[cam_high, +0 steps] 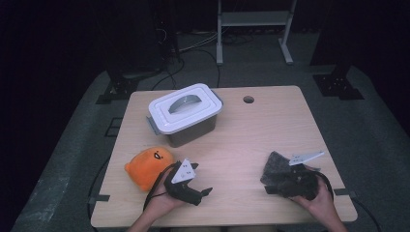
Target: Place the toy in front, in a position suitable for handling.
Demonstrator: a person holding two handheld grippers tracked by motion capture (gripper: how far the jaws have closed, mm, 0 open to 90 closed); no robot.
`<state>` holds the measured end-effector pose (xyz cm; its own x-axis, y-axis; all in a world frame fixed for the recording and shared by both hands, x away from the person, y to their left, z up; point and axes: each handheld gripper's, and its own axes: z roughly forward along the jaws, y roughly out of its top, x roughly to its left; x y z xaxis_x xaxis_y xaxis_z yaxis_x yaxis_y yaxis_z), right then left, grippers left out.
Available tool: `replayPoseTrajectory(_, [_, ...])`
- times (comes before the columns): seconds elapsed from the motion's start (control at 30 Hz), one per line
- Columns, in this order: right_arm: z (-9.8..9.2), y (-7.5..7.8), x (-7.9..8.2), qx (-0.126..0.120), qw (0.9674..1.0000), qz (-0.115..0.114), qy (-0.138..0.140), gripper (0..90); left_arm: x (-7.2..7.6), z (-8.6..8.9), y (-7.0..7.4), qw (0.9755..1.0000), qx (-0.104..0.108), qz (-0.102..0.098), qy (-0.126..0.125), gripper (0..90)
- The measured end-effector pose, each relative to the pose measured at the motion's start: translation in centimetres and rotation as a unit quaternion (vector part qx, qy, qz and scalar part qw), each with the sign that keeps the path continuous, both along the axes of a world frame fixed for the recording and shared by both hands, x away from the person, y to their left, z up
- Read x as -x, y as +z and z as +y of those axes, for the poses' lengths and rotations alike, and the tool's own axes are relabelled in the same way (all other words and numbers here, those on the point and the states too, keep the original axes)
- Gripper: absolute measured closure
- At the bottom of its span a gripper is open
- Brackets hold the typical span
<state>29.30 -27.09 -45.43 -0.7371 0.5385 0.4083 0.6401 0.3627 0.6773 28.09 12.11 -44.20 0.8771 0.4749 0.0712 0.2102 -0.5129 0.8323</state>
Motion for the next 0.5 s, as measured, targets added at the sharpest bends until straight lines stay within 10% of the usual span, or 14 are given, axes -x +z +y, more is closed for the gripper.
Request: replayPoseTrajectory(0.5, [0.0, 0.0, 0.0, -0.002, 1.0000, 0.002, 0.002, 28.7, 0.3, 0.6, 1.8, 0.9996, 0.020, -0.021, -0.008, 8.0])
